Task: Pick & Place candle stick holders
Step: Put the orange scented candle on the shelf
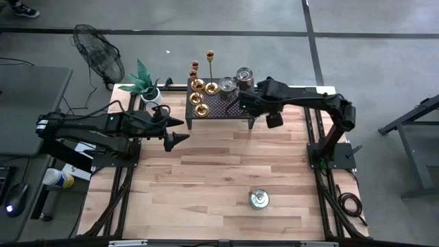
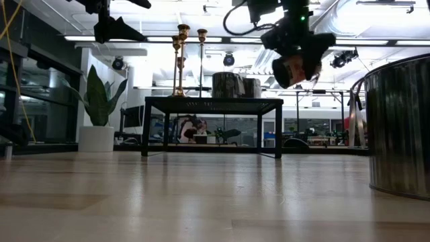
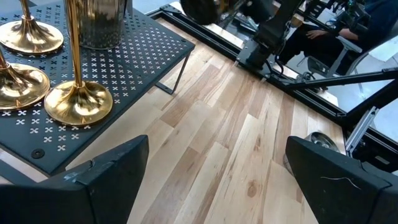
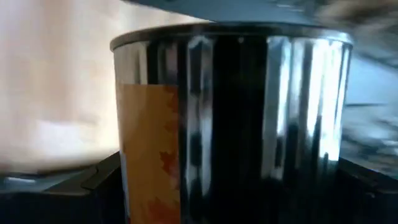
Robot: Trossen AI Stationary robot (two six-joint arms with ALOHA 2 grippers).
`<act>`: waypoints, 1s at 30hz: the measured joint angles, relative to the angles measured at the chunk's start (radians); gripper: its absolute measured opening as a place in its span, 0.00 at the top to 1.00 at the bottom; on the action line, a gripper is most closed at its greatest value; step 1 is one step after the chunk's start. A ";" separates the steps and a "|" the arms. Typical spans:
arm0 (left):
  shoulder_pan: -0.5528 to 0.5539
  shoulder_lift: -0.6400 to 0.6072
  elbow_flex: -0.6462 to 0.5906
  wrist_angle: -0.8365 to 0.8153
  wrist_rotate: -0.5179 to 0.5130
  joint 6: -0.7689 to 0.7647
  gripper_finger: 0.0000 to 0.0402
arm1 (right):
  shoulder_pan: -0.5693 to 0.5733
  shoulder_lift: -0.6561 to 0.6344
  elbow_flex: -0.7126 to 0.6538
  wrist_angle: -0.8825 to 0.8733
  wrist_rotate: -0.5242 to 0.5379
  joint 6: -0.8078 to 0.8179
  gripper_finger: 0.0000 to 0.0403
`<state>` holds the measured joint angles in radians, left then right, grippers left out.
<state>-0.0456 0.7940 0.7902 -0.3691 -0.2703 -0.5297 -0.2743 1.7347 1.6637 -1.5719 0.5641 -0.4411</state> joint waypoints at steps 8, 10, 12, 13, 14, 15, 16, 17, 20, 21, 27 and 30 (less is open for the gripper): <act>0.000 0.000 0.000 0.000 0.000 0.000 0.07 | 0.064 0.071 0.024 0.060 0.390 -0.330 0.15; 0.000 0.000 0.000 0.000 0.000 0.000 0.07 | 0.077 0.077 0.024 0.099 0.423 -0.427 0.15; 0.000 0.000 0.000 0.000 0.000 0.000 0.07 | 0.088 0.084 0.024 0.139 0.419 -0.495 0.15; 0.000 0.000 0.000 0.000 0.000 0.000 0.07 | 0.094 0.089 0.024 0.149 0.419 -0.528 0.15; 0.000 0.000 0.000 0.000 0.000 0.000 0.07 | 0.099 0.097 0.024 0.158 0.424 -0.556 0.15; 0.000 0.000 0.000 0.000 0.000 0.000 0.07 | 0.104 0.102 0.024 0.170 0.437 -0.579 0.15; 0.000 0.000 0.000 0.000 0.000 0.000 0.07 | 0.109 0.111 0.024 0.185 0.459 -0.594 0.15; 0.000 0.000 0.000 0.000 0.000 0.000 0.07 | 0.115 0.118 0.024 0.197 0.482 -0.607 0.15; 0.000 0.000 0.000 0.000 0.000 0.000 0.07 | 0.129 0.142 0.024 0.201 0.509 -0.638 0.15; 0.000 0.000 0.000 0.000 0.000 0.000 0.07 | 0.133 0.151 0.024 0.204 0.510 -0.655 0.15; 0.000 0.000 0.000 0.000 0.000 0.000 0.07 | 0.143 0.203 0.024 0.246 0.550 -0.735 0.15; 0.000 0.000 0.000 0.000 0.000 0.000 0.07 | 0.142 0.229 0.024 0.251 0.546 -0.744 0.15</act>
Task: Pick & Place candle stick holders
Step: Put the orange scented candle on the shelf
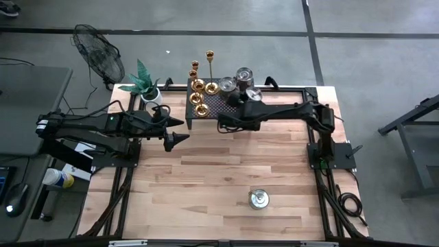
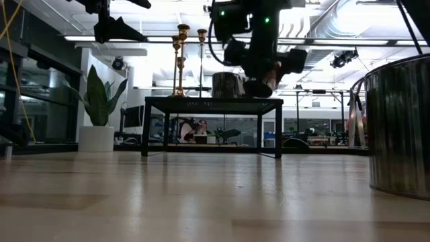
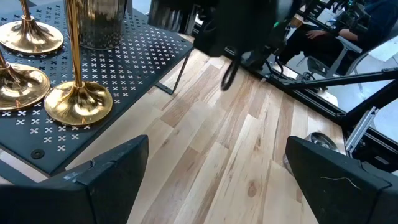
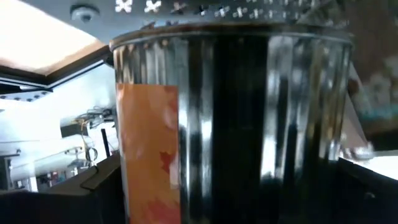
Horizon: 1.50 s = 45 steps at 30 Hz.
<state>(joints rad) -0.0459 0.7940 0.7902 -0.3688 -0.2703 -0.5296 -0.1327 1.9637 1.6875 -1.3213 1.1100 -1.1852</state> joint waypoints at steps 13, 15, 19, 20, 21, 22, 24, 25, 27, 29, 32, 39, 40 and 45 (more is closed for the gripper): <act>0.000 0.000 0.000 0.000 0.000 0.000 0.07 | -0.022 0.048 0.000 0.031 0.010 -0.038 0.15; 0.000 0.000 0.000 0.000 0.000 0.000 0.07 | -0.029 0.048 0.000 0.048 0.010 -0.023 0.14; 0.000 0.000 0.000 0.000 0.000 0.000 0.07 | -0.034 0.048 0.000 0.063 0.001 0.017 0.09; 0.000 0.000 0.000 0.000 0.000 0.000 0.07 | -0.035 0.048 0.000 0.064 -0.009 0.028 0.08; 0.000 0.000 0.000 0.000 0.000 0.000 0.07 | -0.035 0.048 0.000 0.063 -0.013 0.034 0.08; 0.000 0.000 0.000 0.000 0.000 0.000 0.07 | -0.036 0.048 0.000 0.063 -0.019 0.040 0.08; 0.000 0.000 0.000 0.000 0.000 0.000 0.07 | -0.038 0.048 0.000 0.063 -0.023 0.055 0.08; 0.000 0.000 0.000 0.000 0.000 0.000 0.07 | -0.039 0.048 0.000 0.062 -0.022 0.065 0.08; 0.000 0.000 0.000 0.000 0.000 0.000 0.07 | -0.040 0.048 0.000 0.061 -0.020 0.091 0.08; 0.000 0.000 0.000 0.000 0.000 0.000 0.07 | -0.040 0.048 0.000 0.062 -0.021 0.110 0.08; 0.000 0.000 0.000 0.000 0.000 0.000 0.07 | -0.042 0.048 0.000 0.063 -0.023 0.124 0.08; 0.000 0.000 0.000 0.000 0.000 0.000 0.07 | -0.044 0.048 0.000 0.145 -0.033 0.057 0.07; 0.000 0.000 0.000 0.000 0.000 0.000 0.07 | -0.044 0.048 0.000 0.150 -0.034 0.052 0.07; 0.000 0.000 0.000 0.000 0.000 0.000 0.07 | -0.043 0.048 0.000 0.152 -0.031 0.058 0.07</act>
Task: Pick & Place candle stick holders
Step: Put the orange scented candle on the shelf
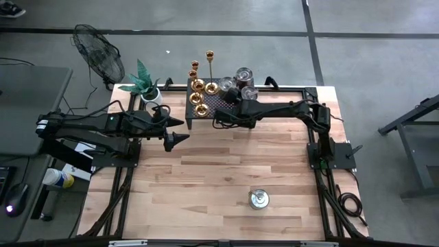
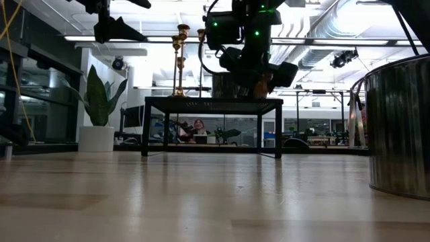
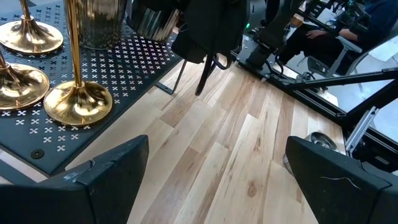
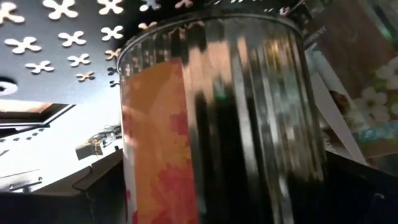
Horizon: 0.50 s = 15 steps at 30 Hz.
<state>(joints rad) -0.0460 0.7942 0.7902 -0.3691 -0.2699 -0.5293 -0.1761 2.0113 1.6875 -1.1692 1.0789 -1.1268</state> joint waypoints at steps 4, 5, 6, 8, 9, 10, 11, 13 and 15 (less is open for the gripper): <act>0.000 0.000 0.000 0.000 0.000 0.000 0.07 | 0.004 -0.003 0.000 0.007 0.017 -0.007 0.07; 0.000 0.000 0.000 0.000 0.000 0.000 0.07 | 0.005 -0.004 0.000 0.006 0.020 -0.007 0.07; 0.000 0.000 0.000 0.000 0.000 0.000 0.07 | 0.005 -0.005 0.000 0.005 0.021 -0.006 0.07; 0.000 0.000 0.000 0.000 0.000 0.000 0.07 | 0.007 -0.009 0.000 0.003 0.013 -0.004 0.07; 0.000 0.000 0.000 0.000 0.000 0.000 0.07 | 0.008 -0.009 0.000 0.000 0.010 -0.004 0.07; 0.000 0.000 0.000 0.000 0.000 0.000 0.07 | 0.009 -0.009 0.000 -0.007 0.009 -0.003 0.07; 0.000 0.000 0.000 0.000 0.000 0.000 0.07 | 0.009 -0.009 0.000 -0.013 0.008 0.003 0.07; 0.000 0.000 0.000 0.000 0.000 0.000 0.07 | 0.009 -0.010 0.000 -0.021 0.004 0.025 0.07; 0.000 0.000 0.000 0.000 0.000 0.000 0.07 | 0.009 -0.010 0.000 -0.024 -0.002 0.062 0.07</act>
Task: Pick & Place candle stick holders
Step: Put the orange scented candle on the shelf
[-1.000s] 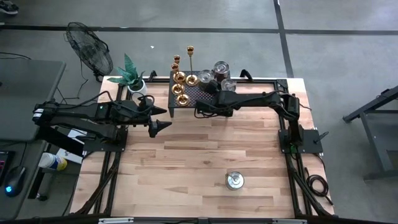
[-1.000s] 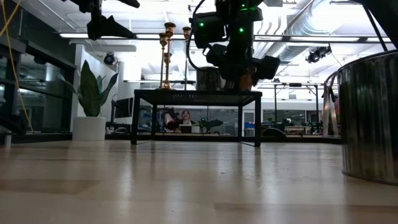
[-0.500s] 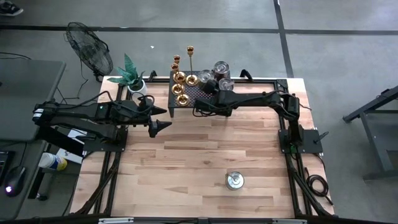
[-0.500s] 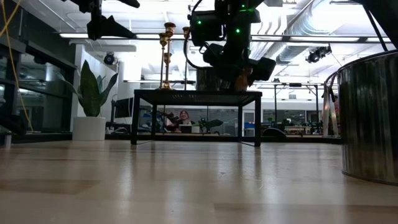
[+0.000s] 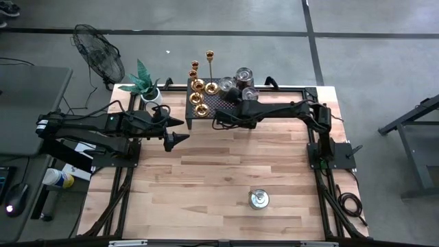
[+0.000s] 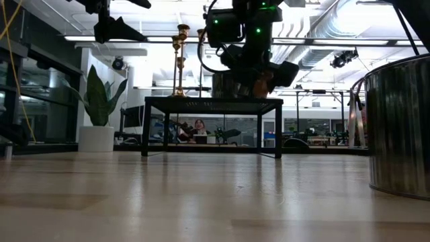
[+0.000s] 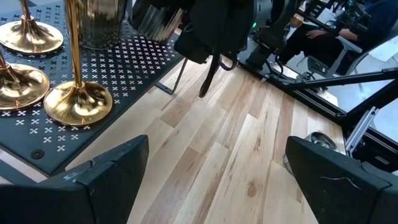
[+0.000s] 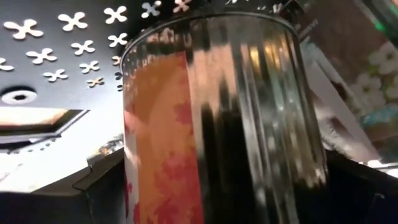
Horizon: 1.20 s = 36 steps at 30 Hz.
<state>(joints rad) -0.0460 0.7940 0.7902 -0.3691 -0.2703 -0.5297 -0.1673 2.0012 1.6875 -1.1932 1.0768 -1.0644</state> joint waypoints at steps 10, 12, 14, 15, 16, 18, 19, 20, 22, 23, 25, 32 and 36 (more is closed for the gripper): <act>0.000 0.000 0.000 0.000 0.000 0.000 0.07 | -0.001 -0.002 0.000 -0.051 -0.034 0.065 0.07; 0.000 0.000 0.000 0.000 0.000 0.000 0.07 | -0.001 -0.002 0.000 -0.050 -0.037 0.029 0.07; 0.000 0.000 0.000 0.000 0.000 0.000 0.07 | -0.001 -0.002 0.000 -0.044 -0.039 0.025 0.07; 0.000 0.000 0.000 0.000 0.000 0.000 0.07 | -0.001 -0.002 0.000 -0.045 -0.041 0.025 0.07; 0.000 0.000 0.000 0.000 0.000 0.000 0.07 | -0.001 -0.002 0.000 -0.048 -0.044 0.025 0.07; 0.000 0.000 0.000 0.000 0.000 0.000 0.07 | -0.001 -0.002 0.000 -0.062 -0.050 -0.006 0.07; 0.000 0.000 0.000 0.000 0.000 0.000 0.07 | -0.001 -0.002 0.000 -0.065 -0.050 -0.039 0.07; 0.000 0.000 0.000 0.000 0.000 0.000 0.07 | -0.001 -0.002 0.000 -0.062 -0.049 -0.076 0.07; 0.000 0.000 0.000 0.000 0.000 0.000 0.07 | 0.001 -0.002 0.000 -0.058 -0.048 -0.151 0.07; 0.000 0.000 0.000 0.000 0.000 0.000 0.07 | 0.002 -0.002 0.000 -0.059 -0.051 -0.178 0.07; 0.000 0.000 0.000 0.000 0.000 0.000 0.07 | 0.003 -0.002 0.000 -0.059 -0.075 -0.217 0.07; 0.000 0.000 0.000 0.000 0.000 0.000 0.07 | 0.005 -0.016 0.000 -0.066 -0.152 -0.279 0.07; 0.000 0.000 0.000 0.000 0.000 0.000 0.07 | 0.005 -0.016 0.000 -0.065 -0.160 -0.282 0.07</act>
<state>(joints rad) -0.0460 0.7940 0.7902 -0.3687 -0.2703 -0.5293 -0.1627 1.9850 1.6878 -1.2583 0.9165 -1.3460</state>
